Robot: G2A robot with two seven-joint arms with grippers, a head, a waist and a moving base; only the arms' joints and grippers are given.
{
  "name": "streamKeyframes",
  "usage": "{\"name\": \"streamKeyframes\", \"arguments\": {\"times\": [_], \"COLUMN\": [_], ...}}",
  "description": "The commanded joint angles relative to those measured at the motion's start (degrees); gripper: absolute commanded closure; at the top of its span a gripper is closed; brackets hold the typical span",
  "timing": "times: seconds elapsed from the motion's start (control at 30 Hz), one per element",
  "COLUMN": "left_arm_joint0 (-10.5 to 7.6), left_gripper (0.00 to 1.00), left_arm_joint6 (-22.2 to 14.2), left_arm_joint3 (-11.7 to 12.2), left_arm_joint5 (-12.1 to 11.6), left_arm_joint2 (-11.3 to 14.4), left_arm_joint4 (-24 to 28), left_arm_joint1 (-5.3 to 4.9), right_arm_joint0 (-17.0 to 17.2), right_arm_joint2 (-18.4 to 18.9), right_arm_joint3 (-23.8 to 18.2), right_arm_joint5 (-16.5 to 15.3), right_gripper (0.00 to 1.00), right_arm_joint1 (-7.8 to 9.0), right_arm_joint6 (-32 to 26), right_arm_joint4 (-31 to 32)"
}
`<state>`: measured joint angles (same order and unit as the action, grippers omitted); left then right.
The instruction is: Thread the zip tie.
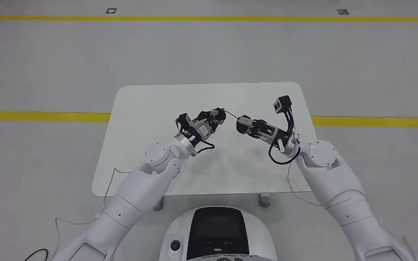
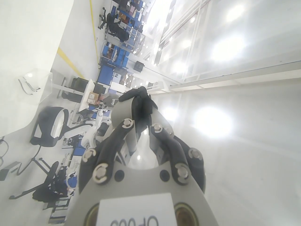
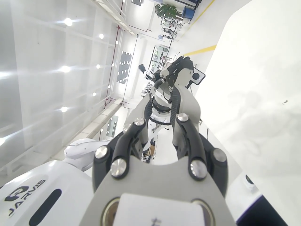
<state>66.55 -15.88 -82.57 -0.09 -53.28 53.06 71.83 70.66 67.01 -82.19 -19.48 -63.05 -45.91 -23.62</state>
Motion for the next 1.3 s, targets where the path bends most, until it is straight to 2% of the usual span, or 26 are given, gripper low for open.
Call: {"name": "streamKeyframes", "arguments": {"times": [0.0, 0.17, 0.73, 1.03, 1.13, 1.27], "left_arm_joint0": [0.00, 0.00, 0.00, 0.00, 0.00, 0.00], "left_gripper": [1.00, 1.00, 1.00, 1.00, 1.00, 1.00], "left_arm_joint6": [0.00, 0.00, 0.00, 0.00, 0.00, 0.00], "left_arm_joint3": [0.00, 0.00, 0.00, 0.00, 0.00, 0.00], "left_arm_joint5": [0.00, 0.00, 0.00, 0.00, 0.00, 0.00], "left_arm_joint2": [0.00, 0.00, 0.00, 0.00, 0.00, 0.00], "left_arm_joint4": [0.00, 0.00, 0.00, 0.00, 0.00, 0.00], "left_arm_joint1": [0.00, 0.00, 0.00, 0.00, 0.00, 0.00], "right_arm_joint0": [0.37, 1.01, 1.28, 0.55, 0.45, 0.45], "right_arm_joint2": [0.58, 1.74, 4.37, 4.58, 4.74, 5.07], "right_arm_joint3": [-0.18, -0.28, 0.62, 1.87, 2.20, 2.45], "right_arm_joint5": [0.00, 0.00, 0.00, 0.00, 0.00, 0.00], "right_gripper": [0.84, 0.89, 0.89, 0.89, 0.91, 1.00], "right_arm_joint1": [-0.16, -0.75, -2.82, -4.00, -4.35, -4.77], "right_arm_joint6": [-0.13, -0.73, -2.82, -3.62, -3.80, -3.99], "right_arm_joint4": [0.29, 0.80, 1.09, 1.69, 1.88, 2.07]}}
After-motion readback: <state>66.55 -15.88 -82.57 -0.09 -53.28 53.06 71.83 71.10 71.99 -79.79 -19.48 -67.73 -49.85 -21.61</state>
